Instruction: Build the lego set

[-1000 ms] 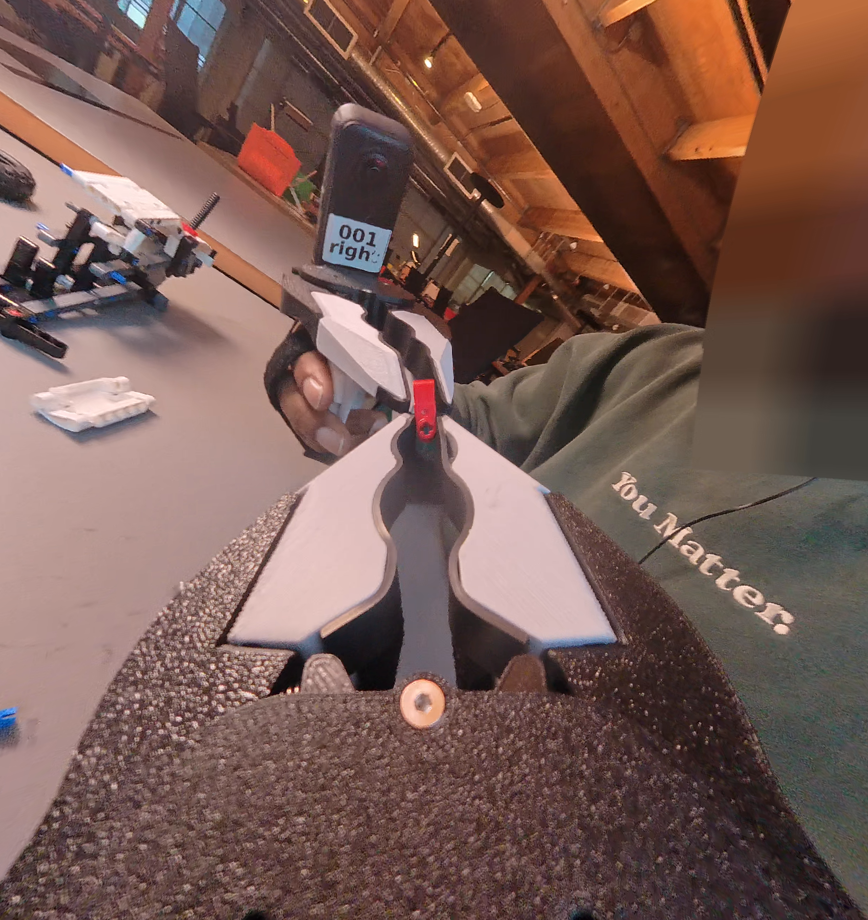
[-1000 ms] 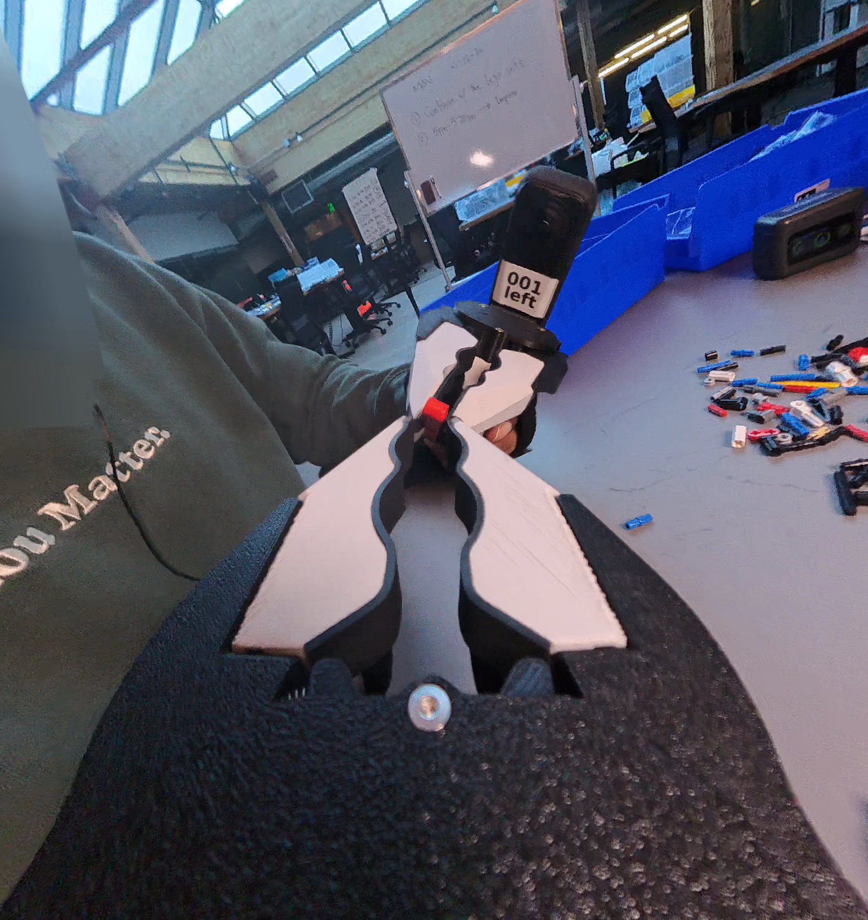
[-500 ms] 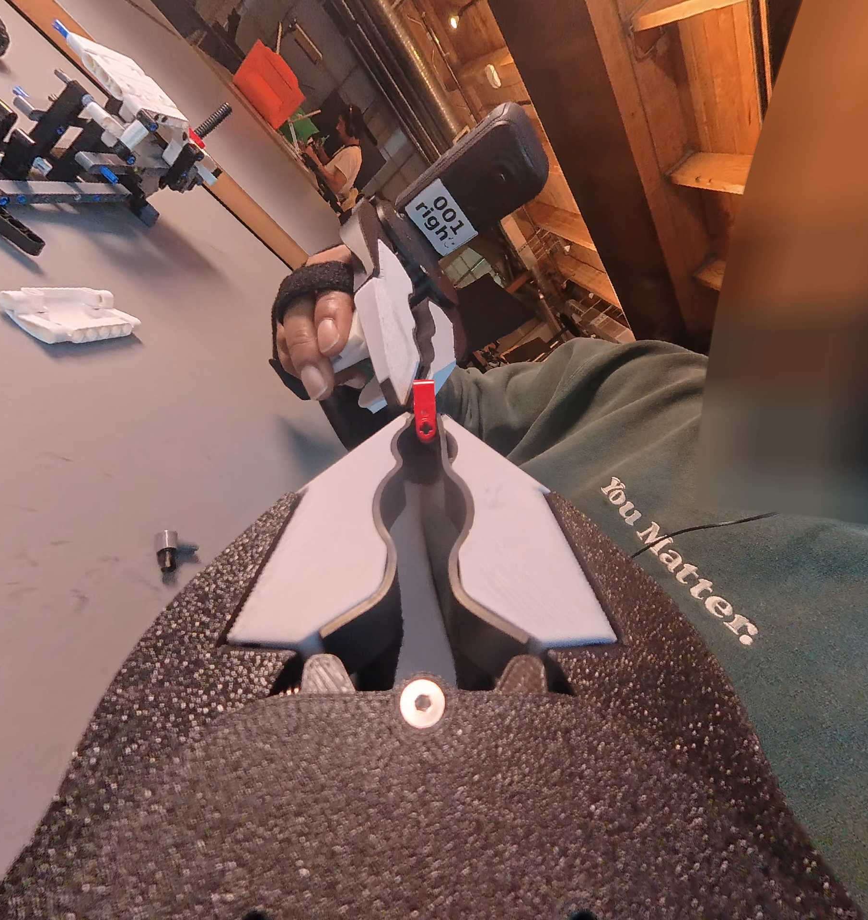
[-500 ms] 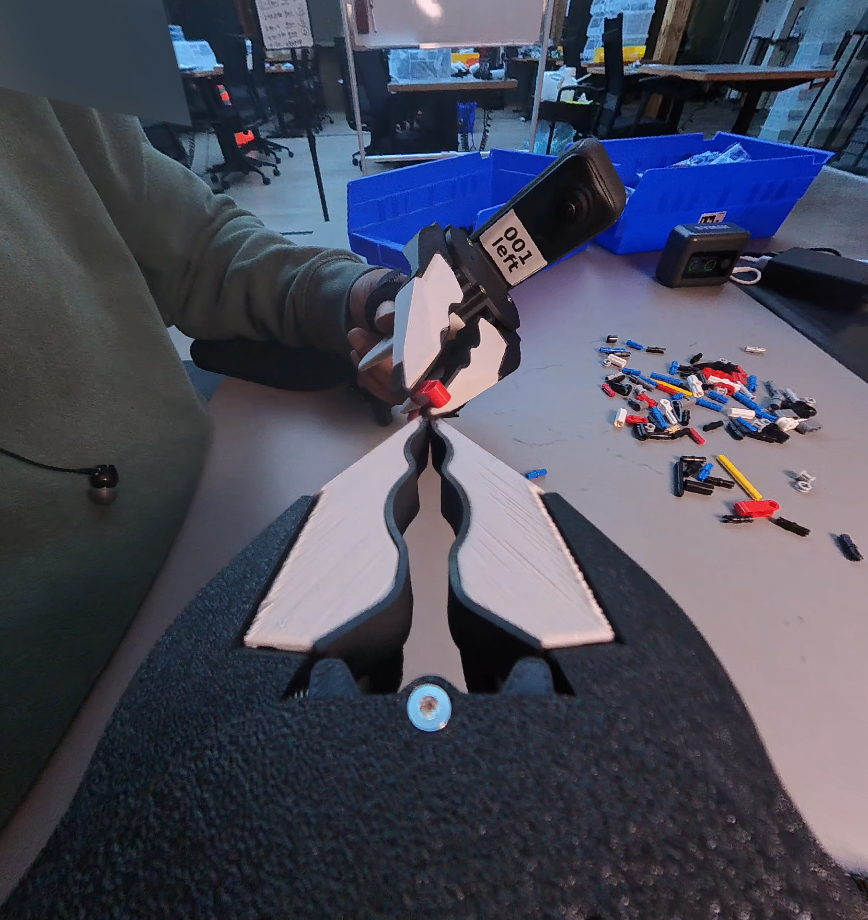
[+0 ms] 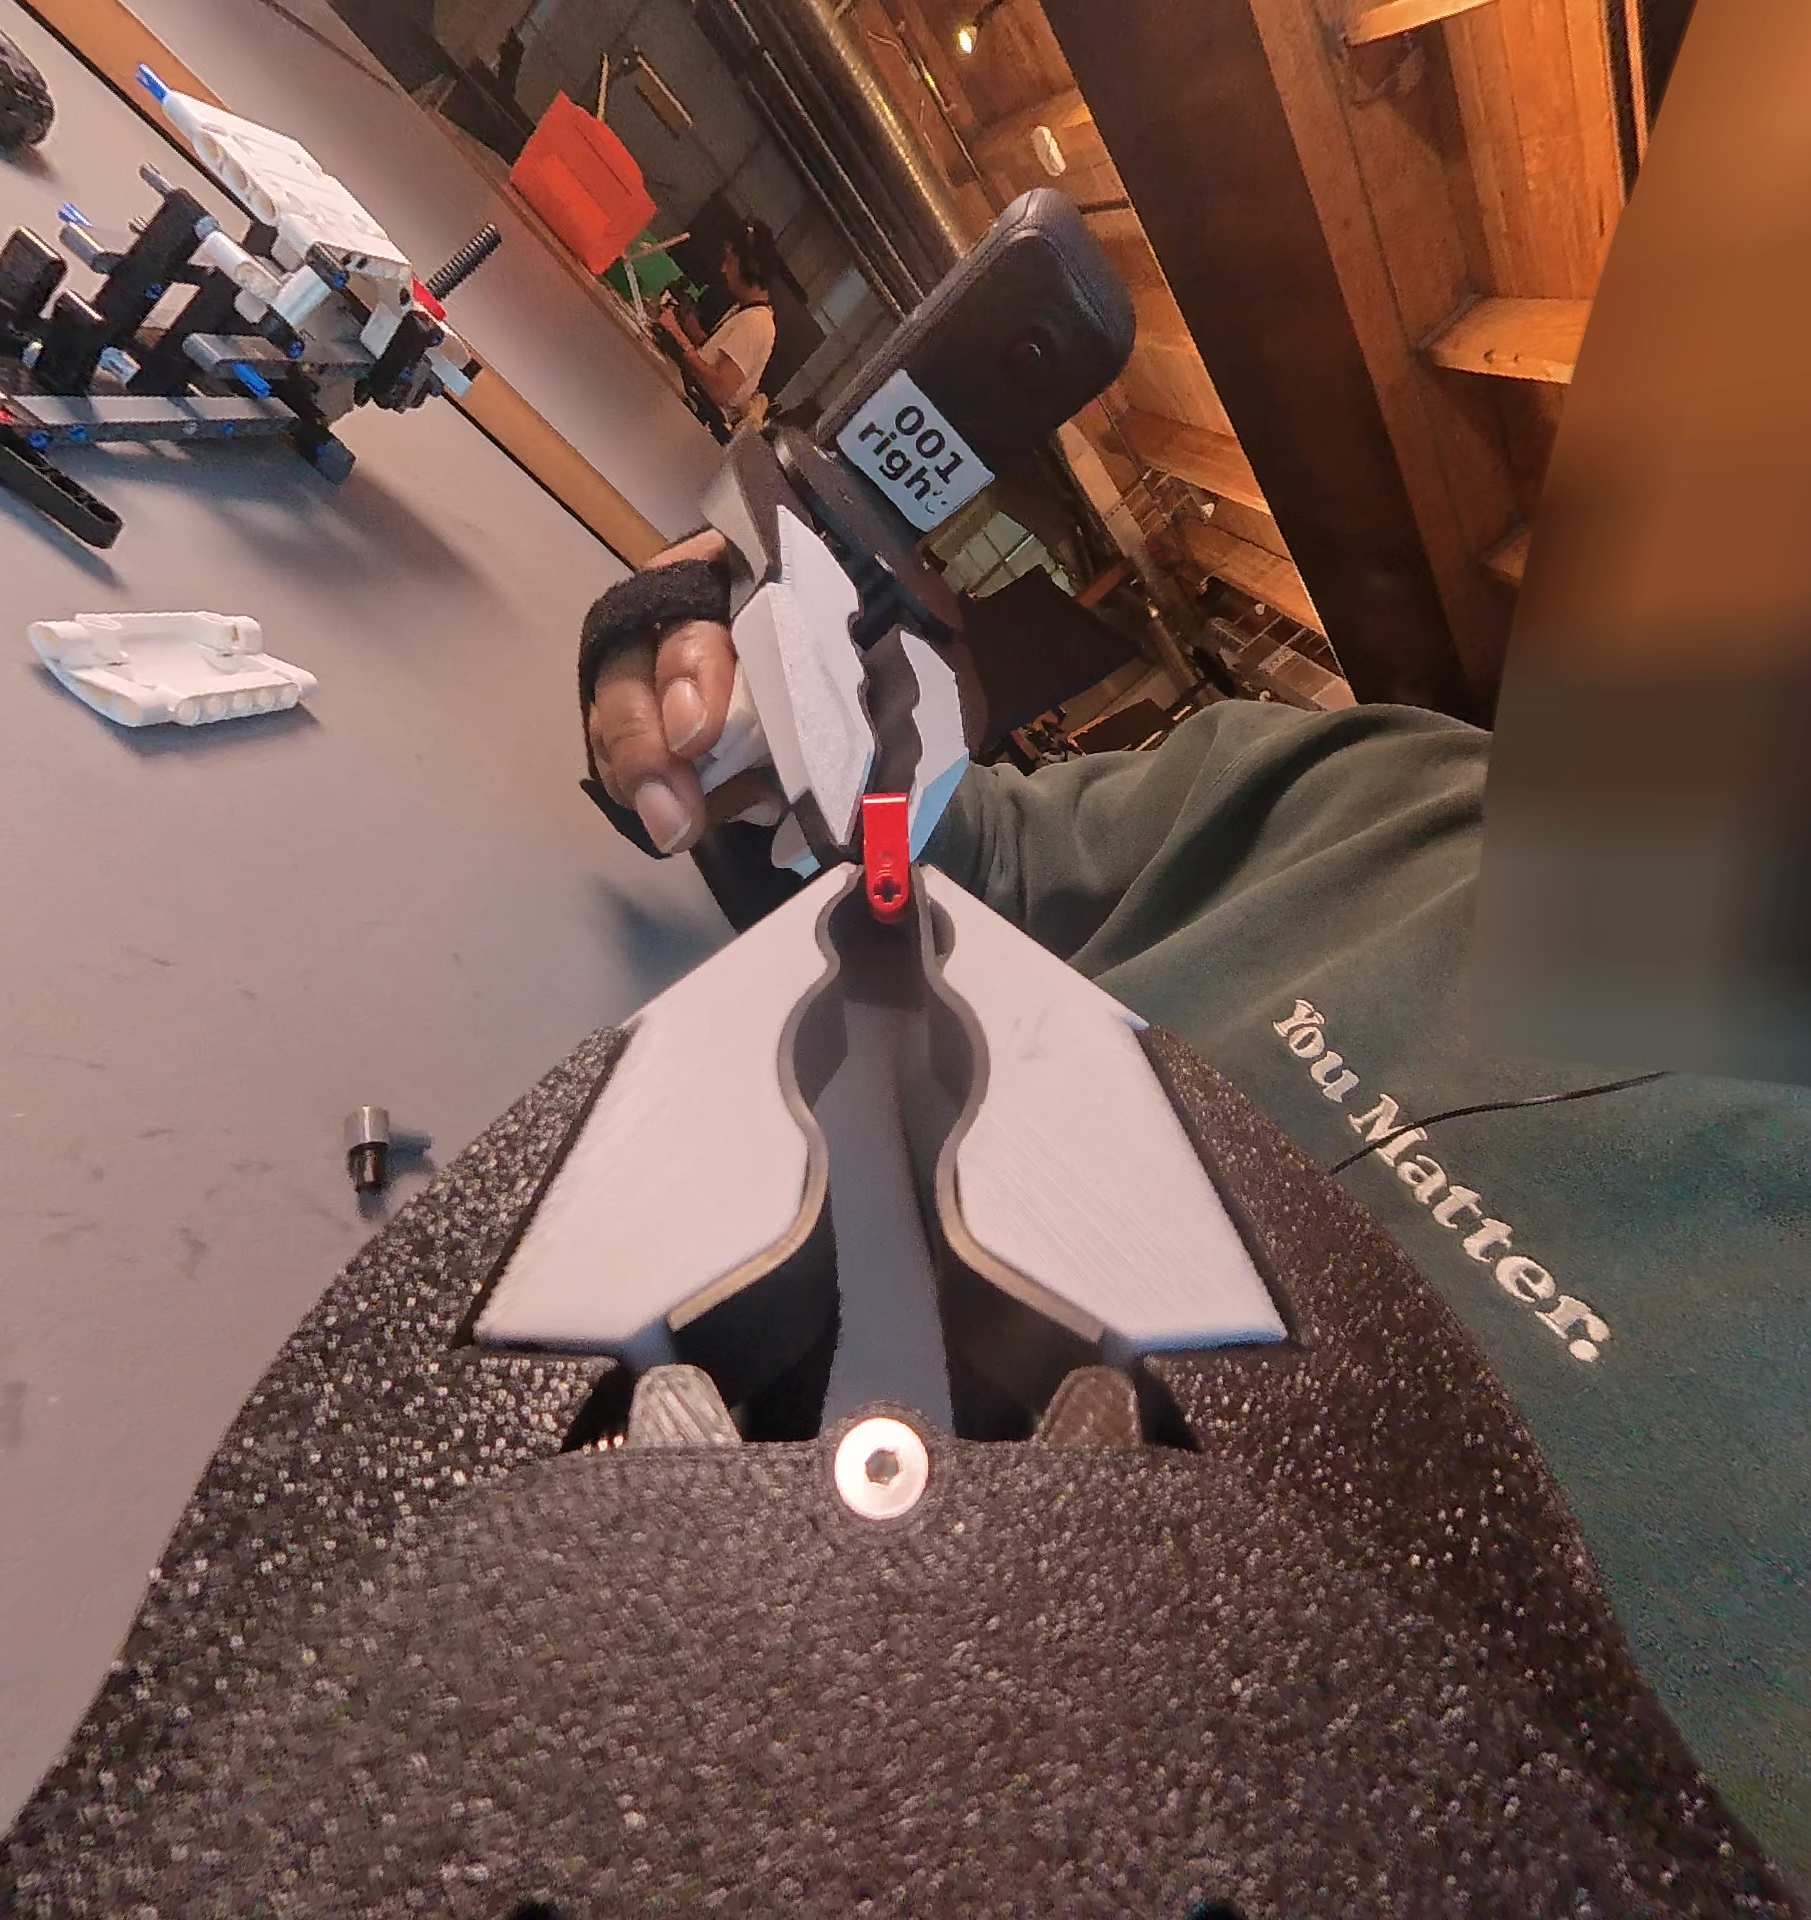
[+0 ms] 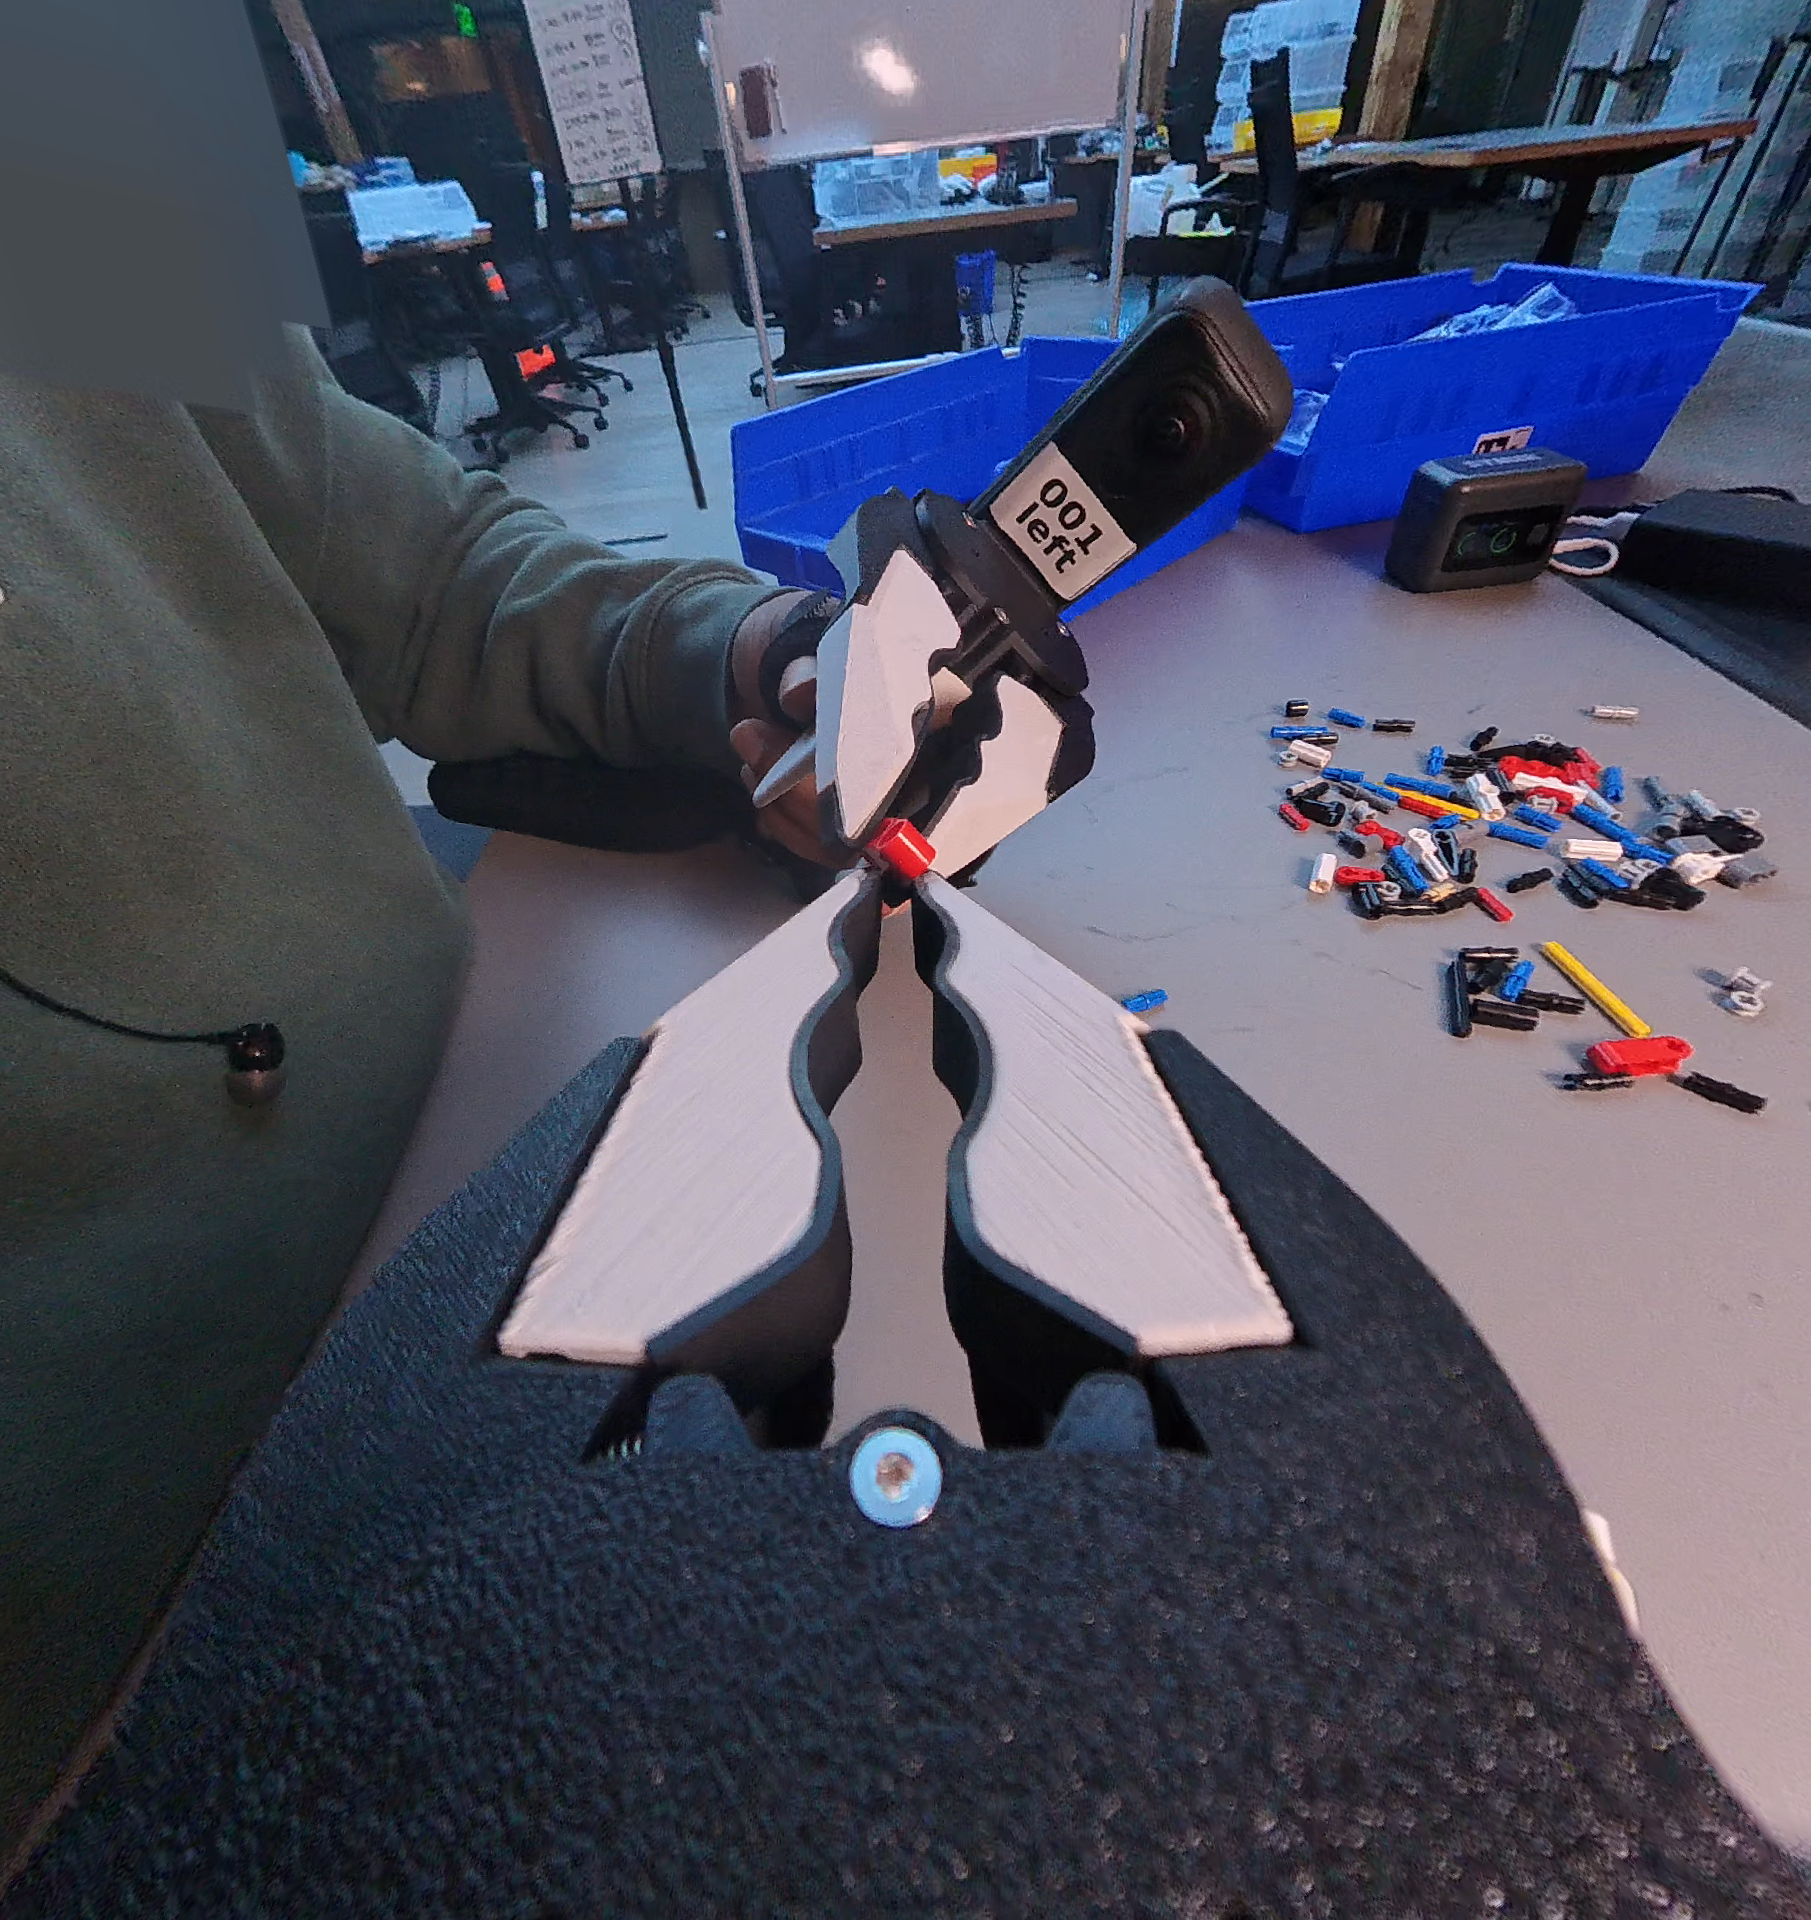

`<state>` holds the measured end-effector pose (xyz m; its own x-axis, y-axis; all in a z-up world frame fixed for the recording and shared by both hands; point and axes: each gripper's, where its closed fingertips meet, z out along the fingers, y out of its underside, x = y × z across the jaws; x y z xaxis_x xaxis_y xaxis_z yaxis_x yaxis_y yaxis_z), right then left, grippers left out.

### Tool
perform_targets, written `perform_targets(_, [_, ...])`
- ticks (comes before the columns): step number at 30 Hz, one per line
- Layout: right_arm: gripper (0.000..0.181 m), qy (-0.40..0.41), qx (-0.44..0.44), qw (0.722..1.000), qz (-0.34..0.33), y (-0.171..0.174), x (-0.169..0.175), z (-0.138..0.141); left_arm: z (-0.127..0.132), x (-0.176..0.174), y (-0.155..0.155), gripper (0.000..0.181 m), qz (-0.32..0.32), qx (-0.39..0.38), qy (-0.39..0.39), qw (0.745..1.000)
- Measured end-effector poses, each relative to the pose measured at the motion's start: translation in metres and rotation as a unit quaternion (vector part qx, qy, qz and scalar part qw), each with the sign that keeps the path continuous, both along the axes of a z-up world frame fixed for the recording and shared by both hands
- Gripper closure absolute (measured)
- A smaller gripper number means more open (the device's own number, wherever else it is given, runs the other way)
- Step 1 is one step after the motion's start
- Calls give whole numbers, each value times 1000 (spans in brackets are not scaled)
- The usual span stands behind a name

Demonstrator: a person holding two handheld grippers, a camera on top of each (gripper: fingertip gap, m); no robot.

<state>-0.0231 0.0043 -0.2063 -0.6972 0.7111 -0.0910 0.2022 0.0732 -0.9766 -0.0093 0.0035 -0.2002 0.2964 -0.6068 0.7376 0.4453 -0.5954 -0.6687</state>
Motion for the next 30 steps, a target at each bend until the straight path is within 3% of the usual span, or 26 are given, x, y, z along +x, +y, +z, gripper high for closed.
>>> perform_targets(6, [177,-2,-40,999,-12,5,-6,2,1,-7,4,172,28,15,20,999])
perform_targets(10, [177,11,-65,997,-25,8,-10,9,10,-9,3,162,37,43,17,998])
perform_targets(15, [181,29,-77,996,-37,10,-11,16,12,-19,5,174,68,55,36,996])
perform_targets(18, [153,9,-74,997,-34,7,-12,14,2,-22,8,174,87,57,105,989])
perform_targets(21, [163,-6,-72,997,-41,8,-14,8,-16,-16,6,174,81,73,238,965])
perform_targets(23, [181,-28,-46,998,-35,4,-15,-5,-23,-11,6,174,80,85,293,949])
perform_targets(26, [179,-39,-62,997,-31,5,-14,-4,-21,-12,6,174,90,89,287,950])
perform_targets(28, [159,-41,-80,995,-32,9,-13,1,-17,-16,7,174,95,93,289,948])
perform_targets(30, [157,-37,-72,996,-27,9,-12,0,-15,-17,6,174,97,97,295,946])
